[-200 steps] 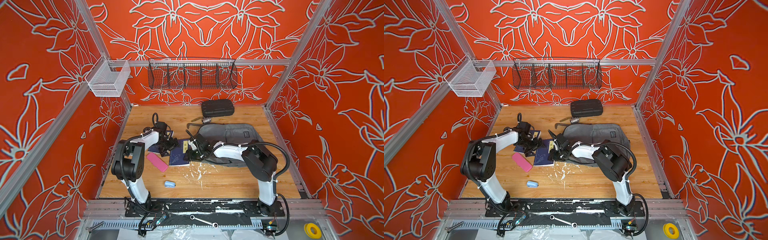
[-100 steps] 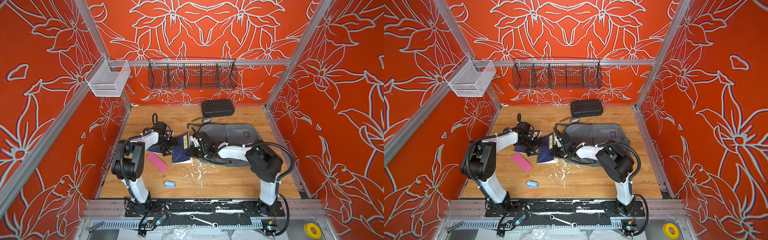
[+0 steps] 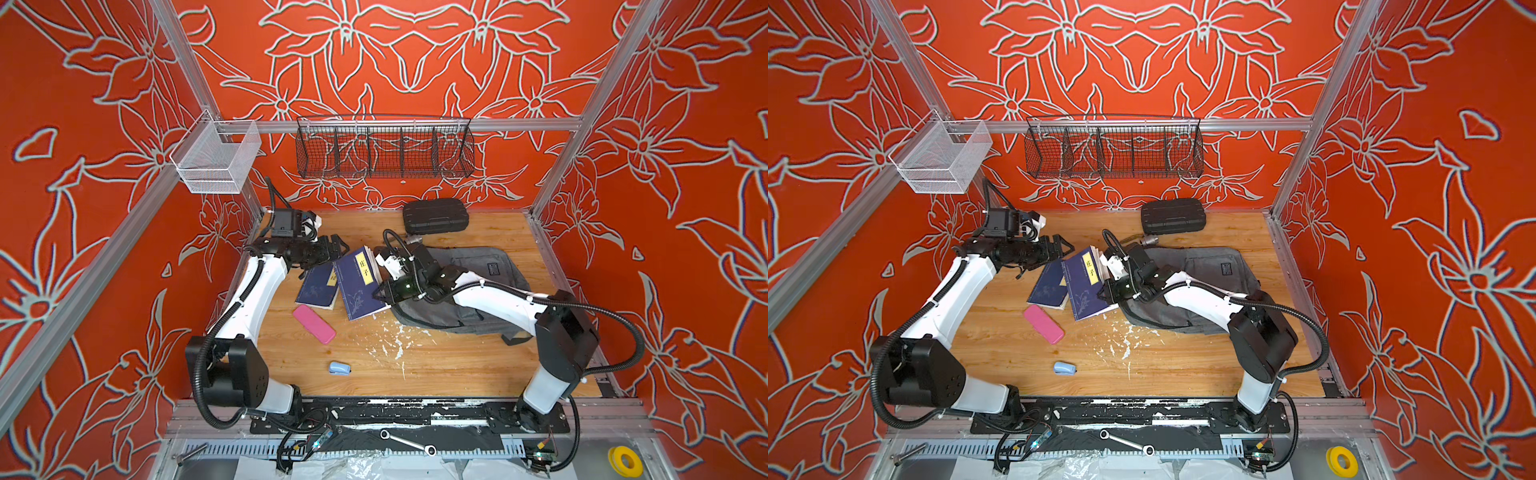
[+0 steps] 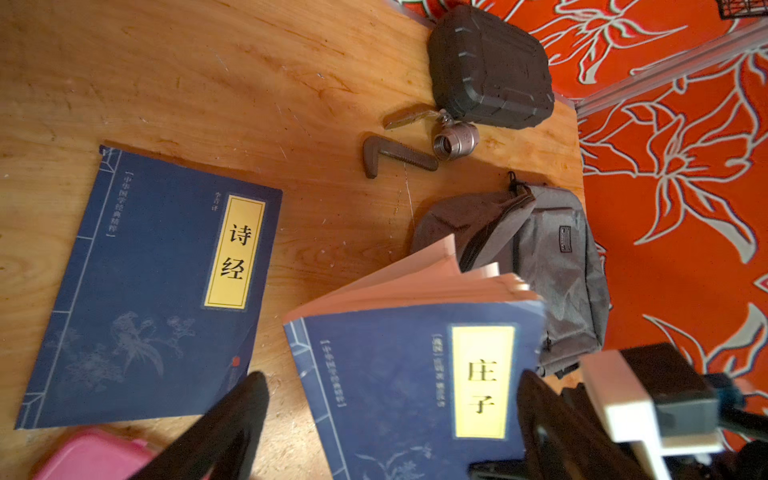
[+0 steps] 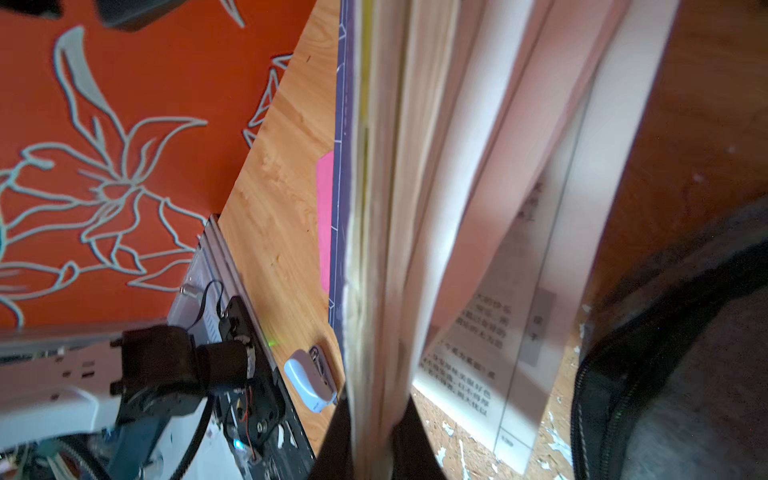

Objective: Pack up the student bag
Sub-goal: 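Grasp the book's edges with both grippers and lift it upright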

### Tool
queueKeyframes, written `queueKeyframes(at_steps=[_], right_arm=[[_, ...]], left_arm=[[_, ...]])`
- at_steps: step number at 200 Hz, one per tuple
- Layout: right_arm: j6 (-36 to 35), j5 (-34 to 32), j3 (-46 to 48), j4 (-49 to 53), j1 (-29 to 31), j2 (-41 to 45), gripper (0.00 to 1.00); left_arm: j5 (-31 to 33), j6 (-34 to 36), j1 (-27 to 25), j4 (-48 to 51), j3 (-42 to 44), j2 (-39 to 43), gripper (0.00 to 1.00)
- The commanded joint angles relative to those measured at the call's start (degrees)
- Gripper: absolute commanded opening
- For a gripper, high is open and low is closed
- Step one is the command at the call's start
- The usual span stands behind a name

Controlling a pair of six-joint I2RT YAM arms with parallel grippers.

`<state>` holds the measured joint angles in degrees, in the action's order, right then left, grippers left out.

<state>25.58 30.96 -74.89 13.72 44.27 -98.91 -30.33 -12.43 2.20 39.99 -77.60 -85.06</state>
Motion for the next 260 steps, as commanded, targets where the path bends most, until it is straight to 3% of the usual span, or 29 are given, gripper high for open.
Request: queueKeyframes(at_steps=[1,33,96,131,167,195,243,255,260], right_arm=[[-10.64,5.29,-5.07,8.57,-0.54,1.43,0.0],[-19.53,6.48,-7.51,16.21,-1.73,3.55,0.0],[-33.78,7.86,-9.41,27.24,-5.47,9.52,0.0],[-39.47,10.59,-10.08,29.9,-7.24,11.84,0.0],[-43.9,11.9,-12.8,33.62,-7.96,11.12,0.0],[-45.96,12.63,-15.59,36.52,-9.02,9.41,0.0],[-48.5,15.0,-19.58,39.03,-9.91,5.86,0.0],[-48.78,15.01,-20.72,39.93,-9.91,4.57,0.0],[-49.02,15.01,-21.3,40.41,-9.88,4.07,0.0]], left_arm=[[-7.96,12.44,0.79,8.31,-5.41,-4.19,0.9],[-8.55,25.31,0.89,20.65,-15.05,-6.83,0.88],[-14.06,43.47,1.17,23.53,-11.35,-3.03,0.91],[-23.03,48.38,1.37,26.66,-10.93,-4.48,0.91],[-33.99,48.46,1.28,26.65,-10.65,-6.85,0.86],[-37.67,49.19,1.07,27.33,-9.65,-7.65,0.82],[-43.32,48.79,0.28,25.42,-7.19,-6.7,0.64],[-43.98,48.41,-0.23,24.7,-7.15,-6.7,0.52],[-44.3,48.14,-0.51,24.33,-7.14,-6.79,0.43]])
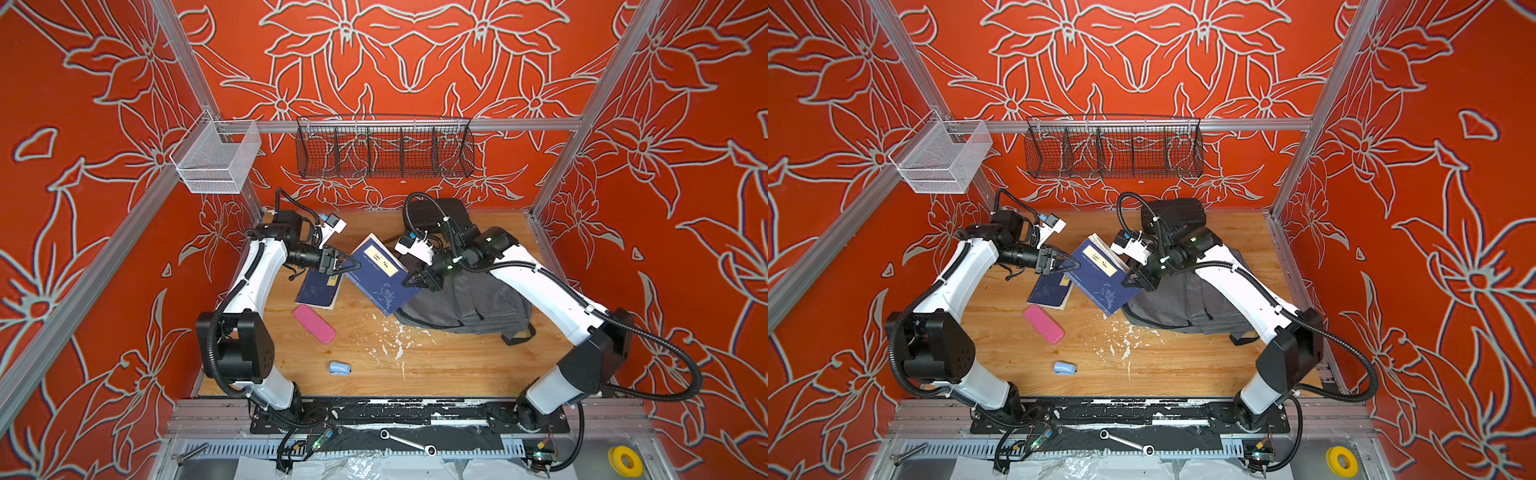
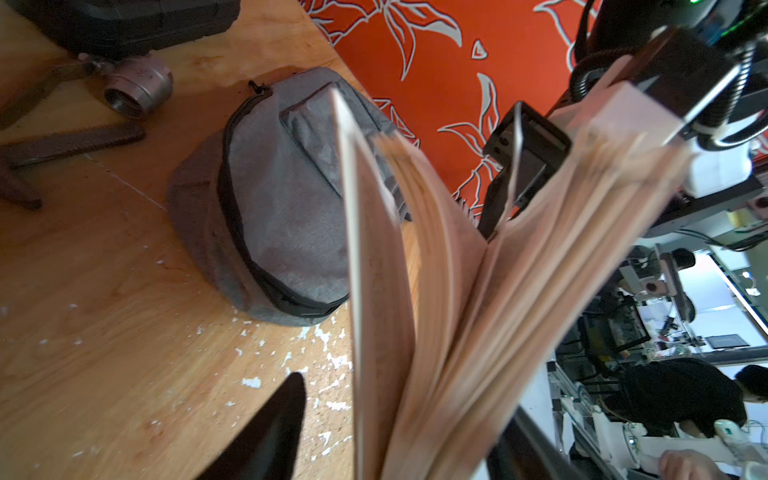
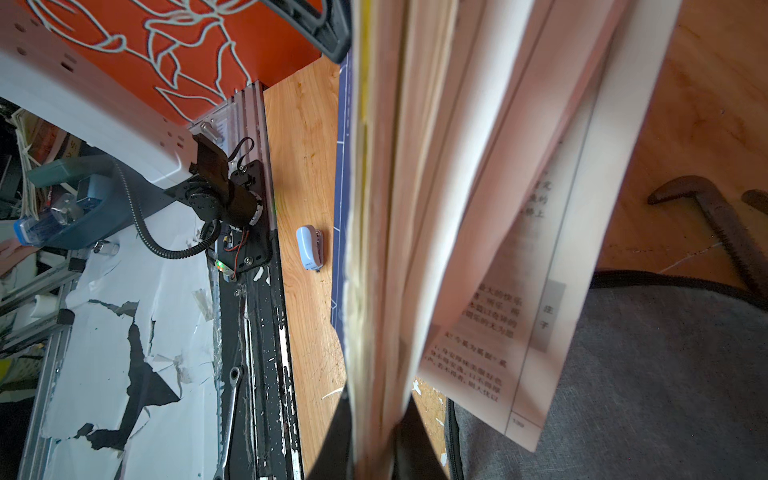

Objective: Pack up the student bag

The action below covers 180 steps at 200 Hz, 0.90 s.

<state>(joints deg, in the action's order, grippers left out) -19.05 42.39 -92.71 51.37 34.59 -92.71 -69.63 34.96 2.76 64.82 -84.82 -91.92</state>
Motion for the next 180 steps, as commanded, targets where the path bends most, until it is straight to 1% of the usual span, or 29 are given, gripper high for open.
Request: queueKeyframes(at_steps=[1,14,21,27,33,42,54,63,72,83,91,106,122,132,143,155,169,180], right_arm=[[-4.4,3.58,-3.6,2.8,-0.21,-2.22,0.0],[-4.51,3.54,-4.61,3.25,-0.22,-3.25,0.0],[-4.43,3.25,-5.16,3.13,-0.22,-3.67,0.05],[-4.25,2.84,-5.5,3.03,-0.25,-3.87,0.15],[-3.36,1.83,-5.6,2.33,-0.49,-3.85,0.28],[-2.51,-0.15,-5.35,1.28,-1.0,-3.35,0.38],[-0.67,-3.97,-3.29,-1.78,-2.21,-1.54,0.48],[0.84,-5.42,-0.28,-4.97,-3.61,0.37,0.56],[3.09,-6.17,3.03,-9.02,-5.23,2.67,0.61],[5.54,-5.08,6.97,-13.2,-7.04,5.1,0.66],[6.7,-4.79,9.25,-14.83,-7.59,6.28,0.68],[7.83,-4.21,11.64,-15.45,-7.69,7.31,0.69],[9.71,-5.01,13.85,-16.3,-7.74,7.7,0.72],[11.84,-9.62,14.76,-16.65,-7.72,8.17,0.74],[12.57,-14.01,15.84,-17.04,-7.69,9.37,0.75],[15.23,-21.27,18.65,-19.91,-7.69,11.45,0.76],[16.5,-28.07,22.48,-23.37,-7.81,14.28,0.77],[16.99,-29.17,25.05,-25.6,-8.66,16.34,0.78]], left_arm=[[-5.08,0.74,-1.13,-0.58,0.08,0.03,0.41],[-5.78,0.72,-1.92,-0.71,-0.2,-0.72,0.13],[-5.7,1.0,-2.31,-0.08,-0.5,-1.2,0.05],[-5.47,1.51,-2.47,0.48,-0.83,-1.61,0.0],[-5.35,1.72,-2.5,0.92,-1.03,-1.84,0.0],[-5.39,2.31,-2.44,1.91,-1.59,-2.2,0.0],[-6.01,2.44,-2.5,2.2,-1.76,-1.88,0.0],[-6.93,2.04,-2.57,1.48,-1.67,-1.09,0.0],[-7.27,0.19,-2.65,-0.87,-0.92,0.07,0.0],[-8.11,-2.16,-2.76,-4.5,0.4,1.94,0.0],[-9.05,-3.7,-2.77,-7.25,1.61,3.26,0.0],[-9.3,-9.49,-2.89,-13.83,3.89,5.08,0.0],[-8.79,-11.27,-3.22,-15.27,4.24,5.31,0.0],[-8.33,-15.44,-3.2,-16.82,4.26,4.63,0.0],[-8.78,-16.93,-3.26,-15.69,3.38,3.07,0.0],[-9.61,-19.42,-3.28,-13.87,1.97,0.98,0.0],[-10.73,-19.12,-3.29,-9.36,-0.72,-1.81,0.0],[-10.89,-18.69,-3.31,-5.86,-2.71,-3.67,0.0]])
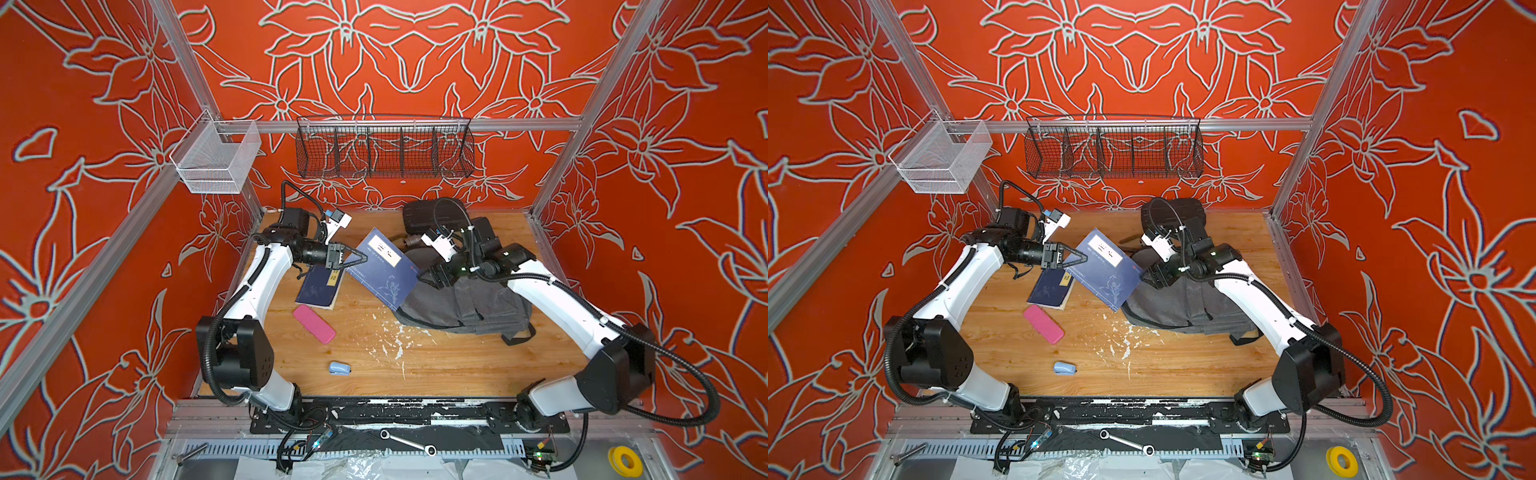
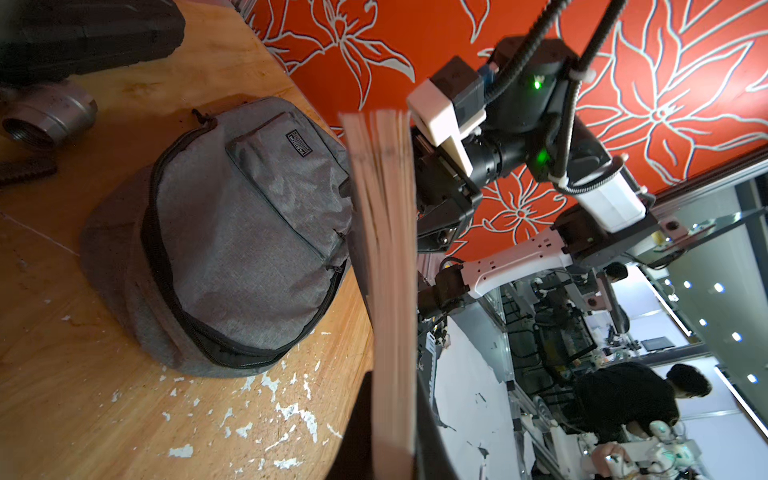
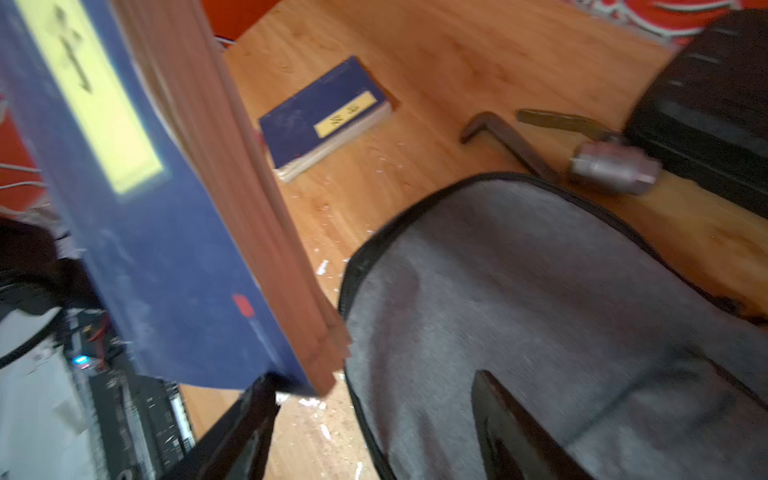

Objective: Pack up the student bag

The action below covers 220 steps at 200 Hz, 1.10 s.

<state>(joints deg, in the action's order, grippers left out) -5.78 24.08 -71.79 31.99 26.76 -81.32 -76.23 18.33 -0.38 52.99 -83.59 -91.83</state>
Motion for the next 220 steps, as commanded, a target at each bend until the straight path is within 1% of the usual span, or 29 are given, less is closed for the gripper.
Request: queueKeyframes(at_steps=[1,13,43,55,69,80,92,116,131,146,157,173,182,195,207,220], right_arm=[[3.83,-10.96,4.34,-6.35,-0.92,5.13,0.78],[5.31,-11.43,6.51,-8.07,-1.57,6.31,0.79],[6.24,-3.0,6.46,-8.23,-1.33,4.86,0.8],[7.66,-0.01,6.23,-10.29,-0.94,5.05,0.81],[8.91,0.64,5.79,-12.42,0.13,5.0,0.81],[8.68,0.43,4.05,-11.18,0.89,4.23,0.81],[8.96,1.92,1.85,-9.92,1.1,3.55,0.81],[10.94,5.0,1.56,-12.9,1.01,4.72,0.82],[12.26,2.88,0.95,-11.82,0.6,4.89,0.82],[13.52,-4.62,-0.6,-6.31,0.23,2.87,0.82],[14.52,-8.7,-0.8,-2.98,0.19,0.69,0.8],[17.77,-10.04,0.48,-1.25,0.57,-2.94,0.77],[19.47,-11.57,1.24,-0.95,2.01,-5.0,0.76],[19.79,-12.73,1.91,-1.31,4.98,-7.79,0.77],[20.58,-13.77,2.18,-2.66,7.42,-10.01,0.77],[21.75,-14.49,1.81,-3.87,9.7,-12.64,0.79]], left_arm=[[-4.29,-2.06,-0.2,6.2,-4.12,-3.86,0.0],[-4.9,-2.29,-0.14,8.29,-5.46,-5.24,0.0],[-6.41,-6.3,-0.47,7.6,-6.35,-7.26,0.0],[-6.58,-7.03,-0.74,7.85,-6.41,-8.09,0.0],[-7.36,-7.64,-1.13,8.52,-6.59,-9.16,0.0],[-7.46,-7.46,-1.52,9.81,-7.03,-10.12,0.0],[-7.27,-6.01,-1.81,12.07,-7.75,-11.21,0.0],[-7.11,-3.93,-1.95,16.4,-9.58,-13.28,0.0],[-4.62,-2.88,-1.75,19.36,-11.92,-14.52,0.0],[-1.46,-3.65,-1.16,20.11,-13.02,-14.73,0.0],[0.98,-7.19,-0.47,16.74,-11.93,-13.36,0.0],[5.95,-14.55,1.26,8.9,-8.57,-9.43,0.0],[9.15,-18.5,2.9,4.74,-6.52,-6.87,0.0],[13.04,-23.63,5.75,-0.16,-3.88,-3.83,0.0],[15.57,-26.65,7.83,-3.13,-2.12,-1.83,0.0],[18.8,-26.55,8.63,-3.06,-1.99,-0.75,0.0]])
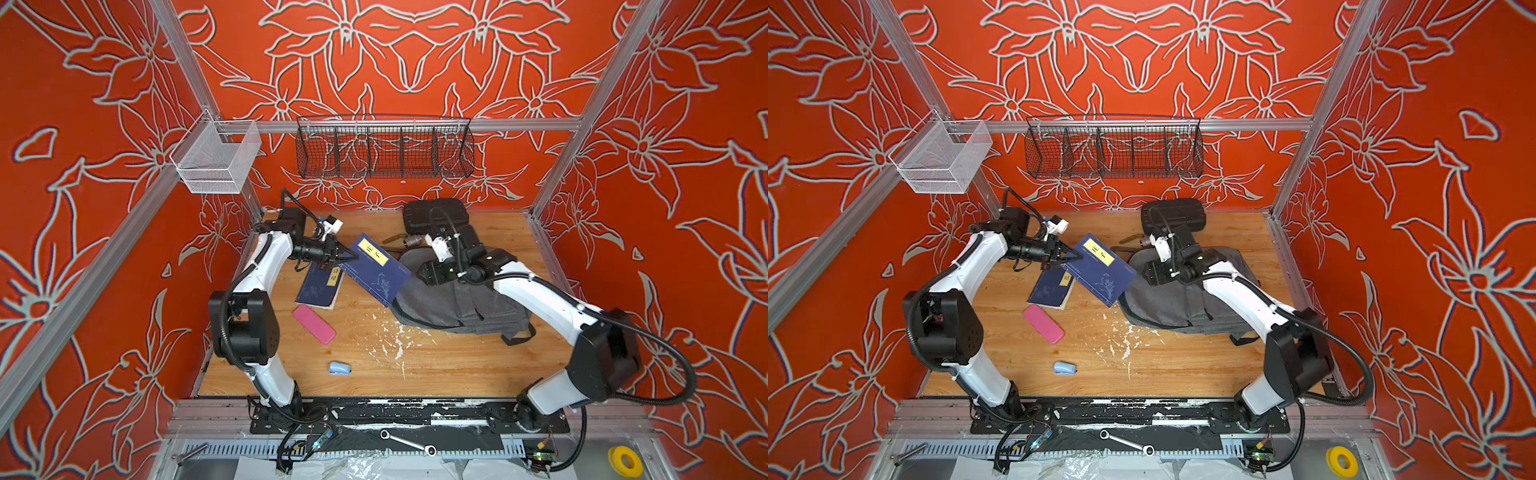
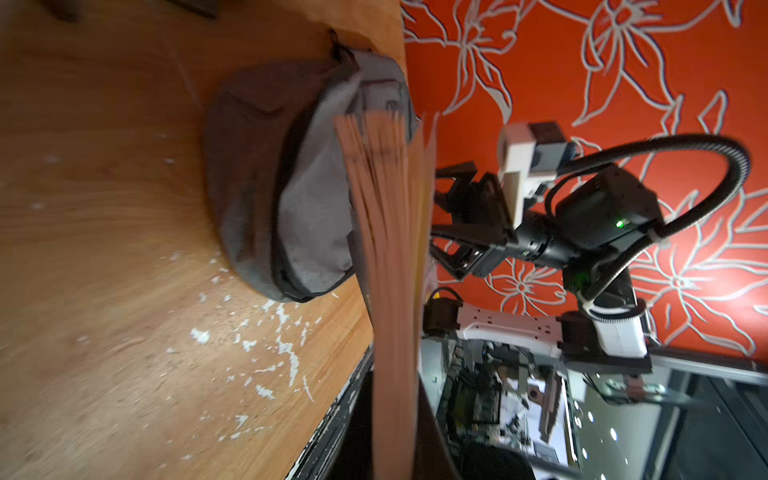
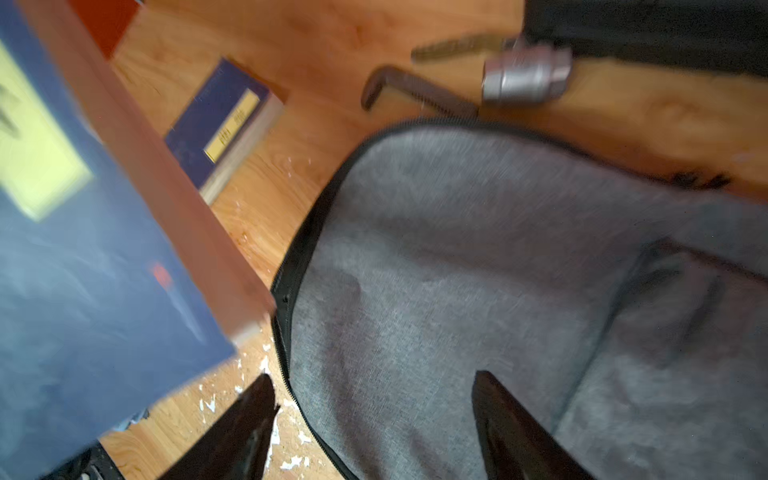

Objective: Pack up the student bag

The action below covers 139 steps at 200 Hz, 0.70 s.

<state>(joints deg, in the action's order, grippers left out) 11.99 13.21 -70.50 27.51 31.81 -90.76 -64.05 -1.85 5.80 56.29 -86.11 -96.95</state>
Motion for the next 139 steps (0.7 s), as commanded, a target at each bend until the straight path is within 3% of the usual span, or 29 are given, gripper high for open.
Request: queueKeyframes(at_steps=[1,50,66,92,121,139], right_arm=[[4.04,-3.63,0.4,0.57,4.74,-3.37,0.79],[5.72,-6.3,-5.07,2.48,9.21,-13.65,0.83],[6.67,-10.1,-5.37,3.83,9.41,-15.53,0.8],[6.61,-14.55,-4.9,4.08,9.41,-15.35,0.61],[5.17,-13.31,-5.18,4.95,9.41,-13.08,0.2],[6.08,-12.33,-3.4,3.42,9.15,-6.39,0.07]], left_arm=[[6.77,-6.31,2.45,-6.28,0.47,4.38,0.0],[12.52,-6.68,2.56,-7.25,1.0,4.85,0.0],[13.21,-6.31,2.55,-6.98,0.94,4.88,0.0],[13.86,-5.93,2.61,-6.54,0.8,5.35,0.0],[14.22,-6.6,2.41,-6.95,0.94,6.16,0.0],[14.04,-8.21,1.27,-8.62,1.55,7.45,0.0]])
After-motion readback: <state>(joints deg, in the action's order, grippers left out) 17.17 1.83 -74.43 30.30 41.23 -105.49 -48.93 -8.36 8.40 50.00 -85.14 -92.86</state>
